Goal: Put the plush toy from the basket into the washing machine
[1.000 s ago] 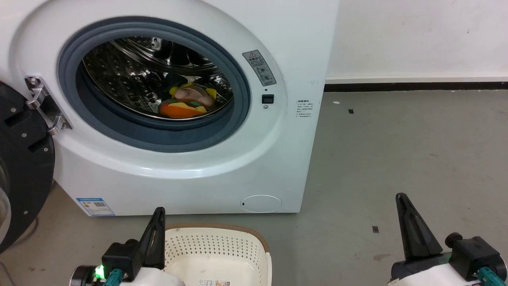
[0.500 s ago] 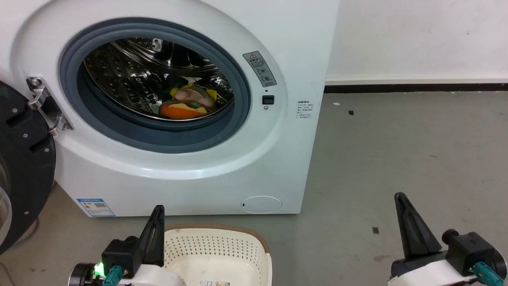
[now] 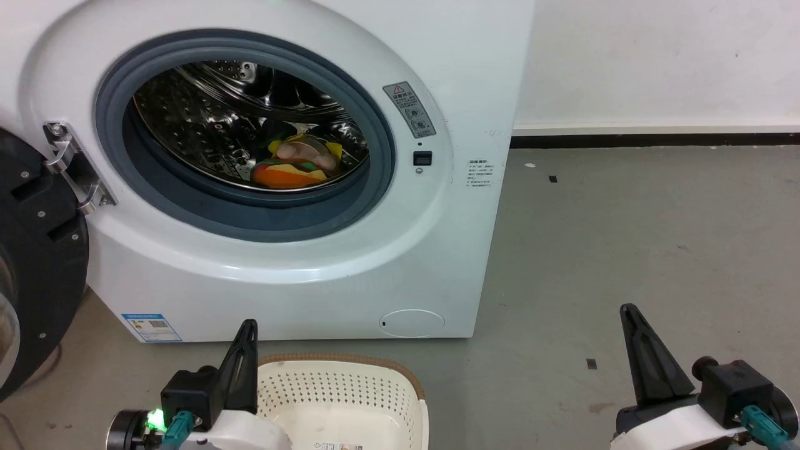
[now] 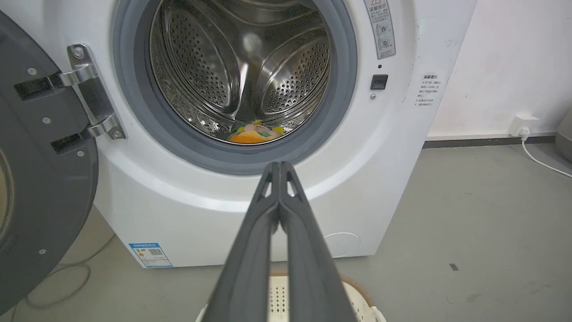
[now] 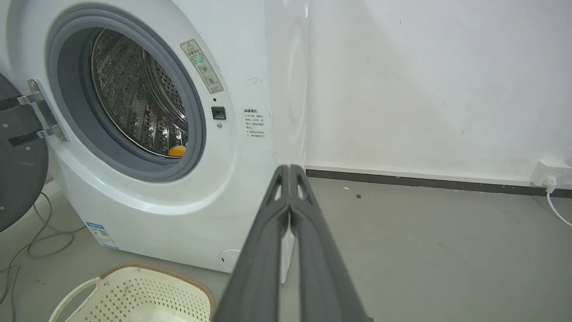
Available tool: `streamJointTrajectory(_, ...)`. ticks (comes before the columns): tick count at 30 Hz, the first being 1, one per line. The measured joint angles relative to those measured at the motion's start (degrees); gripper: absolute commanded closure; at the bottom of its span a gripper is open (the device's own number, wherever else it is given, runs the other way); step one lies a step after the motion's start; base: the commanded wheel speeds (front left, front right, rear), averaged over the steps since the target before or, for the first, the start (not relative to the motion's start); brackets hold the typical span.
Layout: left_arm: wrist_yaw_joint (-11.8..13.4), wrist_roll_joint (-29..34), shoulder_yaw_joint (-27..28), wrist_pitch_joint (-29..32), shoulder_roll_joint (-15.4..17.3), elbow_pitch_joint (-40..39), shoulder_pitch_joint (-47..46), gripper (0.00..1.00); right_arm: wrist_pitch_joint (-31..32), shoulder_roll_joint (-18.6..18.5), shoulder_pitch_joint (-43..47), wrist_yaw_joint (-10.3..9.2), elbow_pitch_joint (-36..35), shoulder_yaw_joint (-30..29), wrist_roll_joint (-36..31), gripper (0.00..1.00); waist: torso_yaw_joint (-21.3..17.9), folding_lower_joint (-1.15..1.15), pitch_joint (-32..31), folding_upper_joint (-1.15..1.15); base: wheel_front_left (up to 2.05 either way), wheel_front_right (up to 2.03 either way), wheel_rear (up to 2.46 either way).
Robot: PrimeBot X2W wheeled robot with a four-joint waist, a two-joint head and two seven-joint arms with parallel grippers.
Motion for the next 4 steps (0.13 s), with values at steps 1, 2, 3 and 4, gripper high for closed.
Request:
streamJointTrajectory(1,0.0,0.1,0.1,0.2,-0.1,0.0,-0.1,1.0,0.2,0.0,0.0,0.0,0.0,0.0,0.0,1.0,0.0,0.0,0.0,0.0,0.0,0.0,0.0)
streamJointTrajectory(2,-0.3,0.2,0.2,0.2,-0.2,0.0,-0.1,1.0,0.2,0.0,0.0,0.01,0.1,-0.1,0.0,1.0,0.0,0.0,0.0,0.0,0.0,0.0,0.0)
streamJointTrajectory(3,-0.4,0.4,0.3,0.3,-0.2,-0.1,-0.1,1.0,0.3,0.0,0.0,0.01,0.1,-0.1,0.0,1.0,0.0,0.0,0.0,0.0,0.0,0.0,0.0)
streamJointTrajectory(4,-0.5,0.5,0.5,0.4,-0.4,-0.1,-0.1,1.0,0.4,0.0,0.0,0.0,0.1,-0.1,-0.1,1.0,0.0,0.0,-0.1,0.0,0.0,0.0,0.0)
